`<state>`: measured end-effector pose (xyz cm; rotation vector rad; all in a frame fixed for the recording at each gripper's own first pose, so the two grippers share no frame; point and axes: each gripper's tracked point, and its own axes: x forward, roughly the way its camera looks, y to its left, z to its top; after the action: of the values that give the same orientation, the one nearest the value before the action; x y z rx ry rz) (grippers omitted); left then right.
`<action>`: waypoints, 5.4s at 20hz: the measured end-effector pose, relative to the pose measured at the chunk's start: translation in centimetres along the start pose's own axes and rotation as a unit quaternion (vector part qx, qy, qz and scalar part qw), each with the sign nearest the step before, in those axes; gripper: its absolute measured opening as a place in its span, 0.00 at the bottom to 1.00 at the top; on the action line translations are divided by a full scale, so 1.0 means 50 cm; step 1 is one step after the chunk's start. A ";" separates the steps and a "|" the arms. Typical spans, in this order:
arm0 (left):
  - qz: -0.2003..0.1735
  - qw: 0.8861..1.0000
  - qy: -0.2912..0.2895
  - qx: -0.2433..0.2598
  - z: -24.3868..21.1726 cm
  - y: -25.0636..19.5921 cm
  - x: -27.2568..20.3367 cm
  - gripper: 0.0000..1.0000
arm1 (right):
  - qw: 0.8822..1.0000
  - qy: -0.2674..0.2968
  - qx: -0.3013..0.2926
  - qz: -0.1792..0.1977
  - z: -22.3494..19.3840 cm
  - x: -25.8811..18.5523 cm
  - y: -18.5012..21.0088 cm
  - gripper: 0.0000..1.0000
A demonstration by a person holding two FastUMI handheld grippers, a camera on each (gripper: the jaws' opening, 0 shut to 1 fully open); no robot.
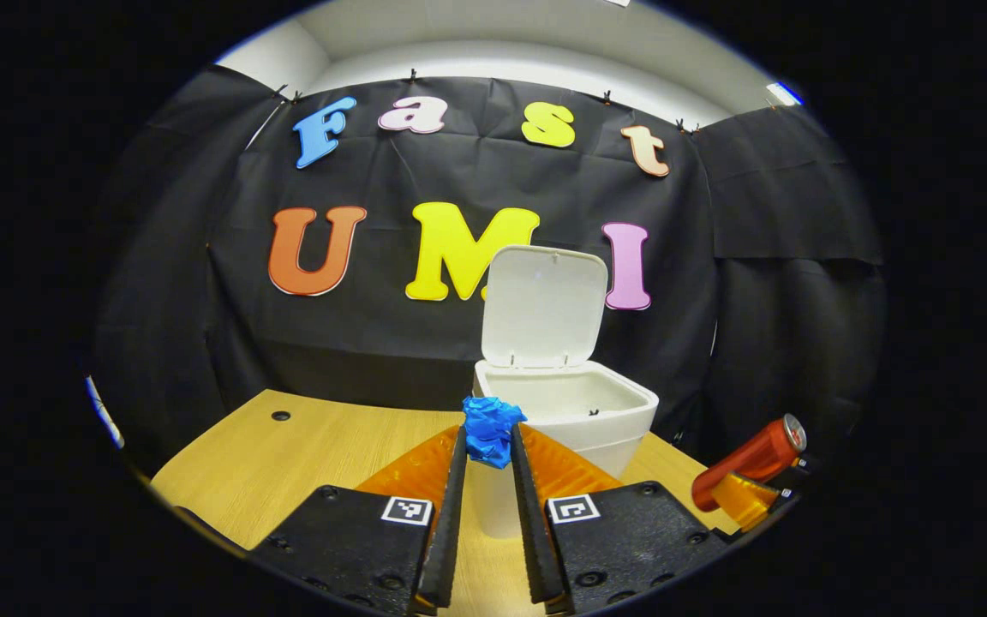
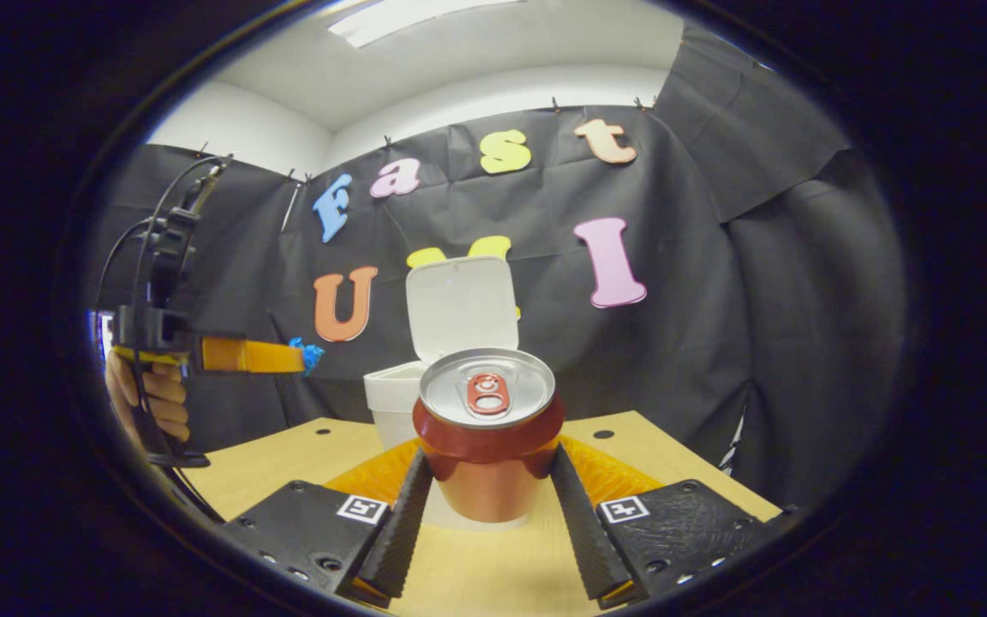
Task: Press the lid of the desktop garbage bin to open it, pick up the crumpled paper on the desktop and throw it into the bin, then pick up the pop can on the desktop and drop it into the bin, and finally close the garbage bin lid.
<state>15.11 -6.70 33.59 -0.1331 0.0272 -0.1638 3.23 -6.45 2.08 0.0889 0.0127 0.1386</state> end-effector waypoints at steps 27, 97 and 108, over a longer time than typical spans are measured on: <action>-0.071 0.996 0.047 0.021 -0.043 -0.190 0.334 0.36 | 1.000 -0.016 0.007 -0.025 0.031 -0.018 -0.064 0.75; 0.089 0.994 -0.056 0.015 -0.176 0.159 -0.198 0.99 | 0.992 -0.055 -0.094 -0.061 0.303 0.073 0.140 0.75; 0.083 0.995 -0.051 0.018 -0.183 0.159 -0.193 0.98 | 0.985 -0.030 -0.155 -0.072 0.343 0.257 0.199 0.75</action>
<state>6.52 1.46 23.59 -0.1024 -0.0668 0.0081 14.92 3.63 19.96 -0.2192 -0.0635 -0.0083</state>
